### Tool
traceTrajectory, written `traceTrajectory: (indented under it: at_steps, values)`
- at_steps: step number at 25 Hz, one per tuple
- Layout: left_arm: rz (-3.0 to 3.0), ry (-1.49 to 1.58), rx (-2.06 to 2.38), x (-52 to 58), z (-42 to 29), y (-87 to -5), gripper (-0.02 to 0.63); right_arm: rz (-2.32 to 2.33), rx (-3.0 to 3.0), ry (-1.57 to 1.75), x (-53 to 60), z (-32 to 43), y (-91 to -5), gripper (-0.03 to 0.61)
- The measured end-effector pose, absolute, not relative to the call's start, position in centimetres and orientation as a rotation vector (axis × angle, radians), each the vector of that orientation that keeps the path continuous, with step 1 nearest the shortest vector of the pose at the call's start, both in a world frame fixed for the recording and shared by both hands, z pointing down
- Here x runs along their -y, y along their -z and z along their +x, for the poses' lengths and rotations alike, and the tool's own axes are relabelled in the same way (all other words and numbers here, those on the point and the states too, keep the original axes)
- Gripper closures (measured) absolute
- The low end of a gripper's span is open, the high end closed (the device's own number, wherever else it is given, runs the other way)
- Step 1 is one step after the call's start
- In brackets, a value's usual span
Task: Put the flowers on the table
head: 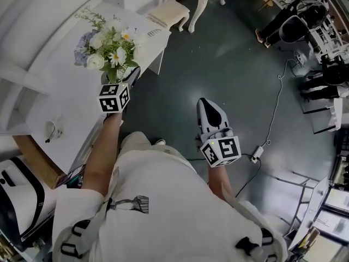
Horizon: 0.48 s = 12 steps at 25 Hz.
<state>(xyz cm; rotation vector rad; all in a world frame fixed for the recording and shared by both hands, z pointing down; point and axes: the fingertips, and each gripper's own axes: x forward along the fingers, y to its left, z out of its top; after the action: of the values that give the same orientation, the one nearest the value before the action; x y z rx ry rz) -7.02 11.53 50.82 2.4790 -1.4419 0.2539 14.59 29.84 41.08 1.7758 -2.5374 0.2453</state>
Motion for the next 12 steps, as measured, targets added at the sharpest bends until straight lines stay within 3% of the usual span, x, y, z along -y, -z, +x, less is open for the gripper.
traceTrajectory:
  at_steps: [12]
  values:
    - [2.503, -0.231, 1.431, -6.5, -3.1, -51.1, 0.218, 1.817, 2.51, -0.28, -26.3, 18.8, -42.5, 0.568]
